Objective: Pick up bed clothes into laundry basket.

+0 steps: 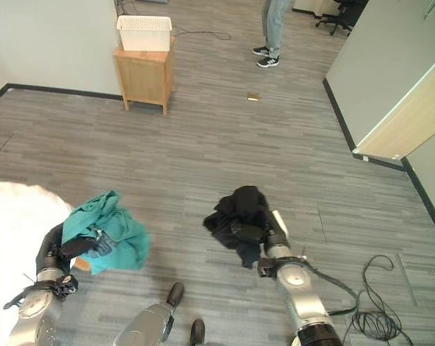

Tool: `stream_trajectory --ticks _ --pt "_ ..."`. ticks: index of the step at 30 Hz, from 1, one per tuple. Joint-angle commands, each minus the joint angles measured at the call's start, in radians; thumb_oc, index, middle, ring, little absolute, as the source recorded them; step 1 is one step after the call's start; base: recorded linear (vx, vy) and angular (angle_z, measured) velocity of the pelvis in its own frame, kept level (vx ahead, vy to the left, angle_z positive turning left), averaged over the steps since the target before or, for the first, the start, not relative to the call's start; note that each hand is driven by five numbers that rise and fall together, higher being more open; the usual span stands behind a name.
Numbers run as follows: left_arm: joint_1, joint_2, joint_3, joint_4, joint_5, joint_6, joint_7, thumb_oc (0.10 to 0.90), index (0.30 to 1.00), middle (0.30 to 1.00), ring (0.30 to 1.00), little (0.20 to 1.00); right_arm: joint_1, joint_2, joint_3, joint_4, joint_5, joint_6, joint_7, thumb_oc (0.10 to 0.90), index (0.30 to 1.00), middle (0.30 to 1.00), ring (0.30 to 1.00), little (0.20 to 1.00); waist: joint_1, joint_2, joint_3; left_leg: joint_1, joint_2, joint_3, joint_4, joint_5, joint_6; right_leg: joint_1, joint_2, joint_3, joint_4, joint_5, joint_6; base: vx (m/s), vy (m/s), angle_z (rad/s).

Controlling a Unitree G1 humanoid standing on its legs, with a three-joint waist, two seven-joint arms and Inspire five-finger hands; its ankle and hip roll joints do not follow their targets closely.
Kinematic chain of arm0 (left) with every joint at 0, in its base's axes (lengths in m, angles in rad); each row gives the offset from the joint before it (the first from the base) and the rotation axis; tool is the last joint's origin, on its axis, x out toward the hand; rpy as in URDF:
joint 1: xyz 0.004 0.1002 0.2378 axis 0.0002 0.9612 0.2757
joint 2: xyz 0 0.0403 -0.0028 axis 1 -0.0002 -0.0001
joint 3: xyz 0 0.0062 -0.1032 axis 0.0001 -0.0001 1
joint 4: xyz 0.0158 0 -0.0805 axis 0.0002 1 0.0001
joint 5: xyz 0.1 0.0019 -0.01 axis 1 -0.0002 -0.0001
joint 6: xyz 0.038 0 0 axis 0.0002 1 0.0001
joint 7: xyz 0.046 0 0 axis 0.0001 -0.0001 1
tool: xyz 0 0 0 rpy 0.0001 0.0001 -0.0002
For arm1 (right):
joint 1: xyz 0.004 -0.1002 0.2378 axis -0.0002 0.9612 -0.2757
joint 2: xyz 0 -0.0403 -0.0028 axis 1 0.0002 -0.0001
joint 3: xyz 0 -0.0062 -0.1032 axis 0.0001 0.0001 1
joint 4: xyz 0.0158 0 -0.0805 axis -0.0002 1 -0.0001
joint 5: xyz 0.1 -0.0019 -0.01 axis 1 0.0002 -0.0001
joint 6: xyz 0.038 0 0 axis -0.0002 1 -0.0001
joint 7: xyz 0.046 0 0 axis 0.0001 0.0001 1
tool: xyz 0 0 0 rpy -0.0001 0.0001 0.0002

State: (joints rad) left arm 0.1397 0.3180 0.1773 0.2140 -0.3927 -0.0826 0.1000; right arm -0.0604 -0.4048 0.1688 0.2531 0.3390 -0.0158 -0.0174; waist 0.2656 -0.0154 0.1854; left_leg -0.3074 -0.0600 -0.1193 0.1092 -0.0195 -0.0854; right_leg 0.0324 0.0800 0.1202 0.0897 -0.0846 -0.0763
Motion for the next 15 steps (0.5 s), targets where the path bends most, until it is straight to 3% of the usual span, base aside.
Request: stream_trajectory --ticks 1,2,3,4,5,6,9,12,14,15 --pt "0.006 0.134 0.055 -0.213 -0.002 -0.125 0.013 0.400 0.300 0.300 0.300 0.300 -0.091 0.053 -0.029 -0.146 0.020 -0.102 0.045 0.400 0.300 0.300 0.300 0.300 0.052 -0.107 -0.138 -0.009 -0.115 0.042 -0.125 0.230 0.123 0.294 -0.159 -0.016 0.062 0.070 0.182 0.72 0.381 -0.57" --pt "0.009 0.139 0.049 -0.223 0.014 -0.122 0.007 0.400 0.300 0.300 0.300 0.300 -0.083 0.054 -0.028 -0.141 -0.002 -0.101 0.054 0.400 0.300 0.300 0.300 0.300 0.056 -0.121 -0.137 -0.009 -0.131 0.015 -0.078 0.207 0.151 0.254 -0.191 -0.025 0.213 0.193 0.229 0.76 0.452 -0.62" --pt "0.020 0.135 0.050 -0.227 0.027 -0.110 0.004 0.400 0.300 0.300 0.300 0.300 -0.069 0.063 -0.016 -0.139 -0.027 -0.093 0.057 0.400 0.300 0.300 0.300 0.300 0.053 -0.109 -0.143 0.027 -0.129 -0.011 -0.051 0.174 0.162 0.188 -0.221 -0.036 0.430 0.344 0.213 1.03 0.711 -0.22" --pt "0.004 0.153 0.052 -0.241 0.016 -0.102 0.000 0.400 0.300 0.300 0.300 0.300 -0.048 0.068 -0.025 -0.132 -0.023 -0.090 0.064 0.400 0.300 0.300 0.300 0.300 -0.009 -0.042 -0.103 0.174 -0.100 -0.080 -0.040 0.098 0.193 0.012 -0.153 -0.032 0.809 0.392 0.207 1.00 0.696 -0.03" --pt "-0.003 0.152 0.049 -0.239 0.013 -0.108 0.002 0.400 0.300 0.300 0.300 0.300 -0.044 0.073 -0.020 -0.122 -0.022 -0.092 0.063 0.400 0.300 0.300 0.300 0.300 -0.038 -0.011 -0.087 0.226 -0.079 -0.104 -0.042 0.073 0.201 -0.101 -0.112 -0.044 0.905 0.304 0.197 0.98 0.618 0.53" --pt "-0.008 0.154 0.046 -0.243 0.017 -0.111 0.002 0.400 0.300 0.300 0.300 0.300 -0.036 0.073 -0.020 -0.120 -0.027 -0.089 0.065 0.400 0.300 0.300 0.300 0.300 -0.062 -0.002 -0.076 0.270 -0.072 -0.131 -0.052 0.063 0.206 -0.180 -0.121 -0.057 0.926 0.246 0.184 0.70 0.272 0.85" --pt "-0.020 0.149 0.034 -0.241 0.021 -0.101 -0.014 0.400 0.300 0.300 0.300 0.300 0.008 0.071 -0.033 -0.121 -0.012 -0.077 0.087 0.400 0.300 0.300 0.300 0.300 -0.124 0.001 -0.074 0.417 -0.037 -0.221 -0.081 0.003 0.198 -0.357 -0.179 -0.154 0.757 0.121 0.154 0.82 0.056 0.71" --pt "-0.061 0.158 0.005 -0.225 0.009 -0.100 -0.025 0.400 0.300 0.300 0.300 0.300 0.023 0.049 -0.072 -0.123 -0.002 -0.076 0.075 0.400 0.300 0.300 0.300 0.300 -0.197 -0.019 -0.069 0.552 0.003 -0.315 -0.105 -0.045 0.153 -0.388 -0.137 -0.199 0.317 0.143 0.188 0.94 -0.122 1.13" --pt "-0.103 0.169 -0.017 -0.196 0.015 -0.102 -0.023 0.400 0.300 0.300 0.300 0.300 0.049 0.038 -0.110 -0.121 0.002 -0.088 0.056 0.400 0.300 0.300 0.300 0.300 -0.255 -0.025 -0.071 0.635 0.043 -0.382 -0.090 -0.091 0.135 -0.402 -0.079 -0.159 -0.041 0.177 0.218 1.06 -0.116 1.13" --pt "-0.114 0.171 -0.022 -0.188 0.014 -0.105 -0.022 0.400 0.300 0.300 0.300 0.300 0.064 0.030 -0.124 -0.127 0.004 -0.089 0.050 0.400 0.300 0.300 0.300 0.300 -0.273 -0.031 -0.076 0.659 0.053 -0.387 -0.081 -0.103 0.118 -0.399 -0.098 -0.168 -0.141 0.210 0.241 1.08 -0.109 1.22"
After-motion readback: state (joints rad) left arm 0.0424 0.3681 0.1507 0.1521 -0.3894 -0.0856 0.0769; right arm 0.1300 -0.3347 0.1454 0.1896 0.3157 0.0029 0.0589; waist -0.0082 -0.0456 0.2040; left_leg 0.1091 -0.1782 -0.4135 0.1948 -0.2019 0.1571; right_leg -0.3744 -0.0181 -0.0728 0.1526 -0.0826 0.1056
